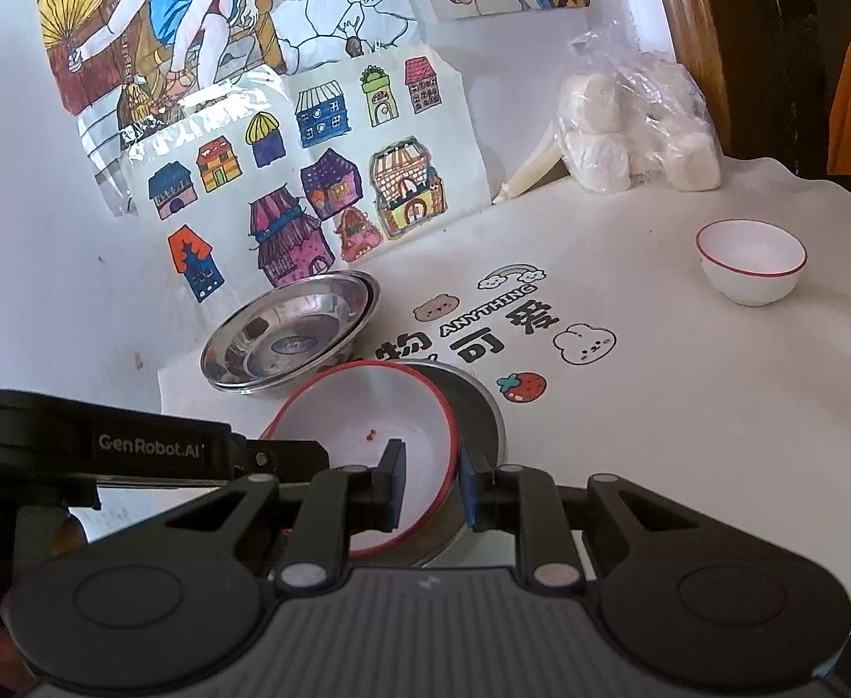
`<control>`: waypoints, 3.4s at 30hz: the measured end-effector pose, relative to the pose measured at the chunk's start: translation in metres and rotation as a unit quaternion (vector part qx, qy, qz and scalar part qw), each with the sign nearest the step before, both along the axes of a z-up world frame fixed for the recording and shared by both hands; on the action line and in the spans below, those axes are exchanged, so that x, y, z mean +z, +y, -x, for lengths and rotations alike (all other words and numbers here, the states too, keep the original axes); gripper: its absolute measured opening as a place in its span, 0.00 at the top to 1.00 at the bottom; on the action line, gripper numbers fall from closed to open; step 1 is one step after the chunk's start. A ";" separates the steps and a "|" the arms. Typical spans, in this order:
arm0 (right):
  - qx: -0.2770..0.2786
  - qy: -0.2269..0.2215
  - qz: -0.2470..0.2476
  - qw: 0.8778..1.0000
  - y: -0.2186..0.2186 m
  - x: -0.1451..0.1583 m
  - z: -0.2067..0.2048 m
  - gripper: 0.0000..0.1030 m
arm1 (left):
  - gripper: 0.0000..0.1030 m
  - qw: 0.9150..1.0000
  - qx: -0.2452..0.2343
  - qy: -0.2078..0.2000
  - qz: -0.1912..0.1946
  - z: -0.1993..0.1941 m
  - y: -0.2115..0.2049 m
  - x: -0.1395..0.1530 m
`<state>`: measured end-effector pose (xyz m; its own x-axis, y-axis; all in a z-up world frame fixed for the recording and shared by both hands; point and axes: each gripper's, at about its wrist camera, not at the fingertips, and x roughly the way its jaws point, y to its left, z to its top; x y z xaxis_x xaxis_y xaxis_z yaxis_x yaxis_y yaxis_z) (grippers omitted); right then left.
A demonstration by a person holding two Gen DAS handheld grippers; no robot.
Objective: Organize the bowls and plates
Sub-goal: 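Lower the white bowl into the steel bowl and open both tools, then move both tools to the smaller red-rimmed white bowl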
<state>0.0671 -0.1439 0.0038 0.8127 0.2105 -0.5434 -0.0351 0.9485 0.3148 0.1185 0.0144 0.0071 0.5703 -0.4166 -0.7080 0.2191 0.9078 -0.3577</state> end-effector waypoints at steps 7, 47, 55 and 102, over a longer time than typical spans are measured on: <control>0.001 0.002 0.001 1.000 0.001 0.000 -0.001 0.78 | 0.86 1.000 -0.003 0.000 -0.007 -0.001 -0.002 0.002; 0.004 -0.001 -0.011 1.000 -0.002 -0.003 -0.002 0.70 | 0.53 1.000 -0.009 -0.003 0.000 -0.003 -0.009 0.010; 0.002 -0.005 -0.013 1.000 -0.003 -0.002 -0.001 0.66 | 0.43 1.000 -0.010 -0.024 0.007 -0.001 -0.008 0.021; -0.212 -0.042 0.049 0.975 -0.201 -0.028 -0.039 0.02 | 0.01 0.980 -0.033 -0.080 -0.181 -0.136 -0.206 0.010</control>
<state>0.1064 -0.3445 -0.0245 0.8575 -0.2038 -0.4724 0.3453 0.9086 0.2348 0.2540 -0.1911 0.0171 0.6663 -0.1933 -0.7202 0.3077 0.9510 0.0294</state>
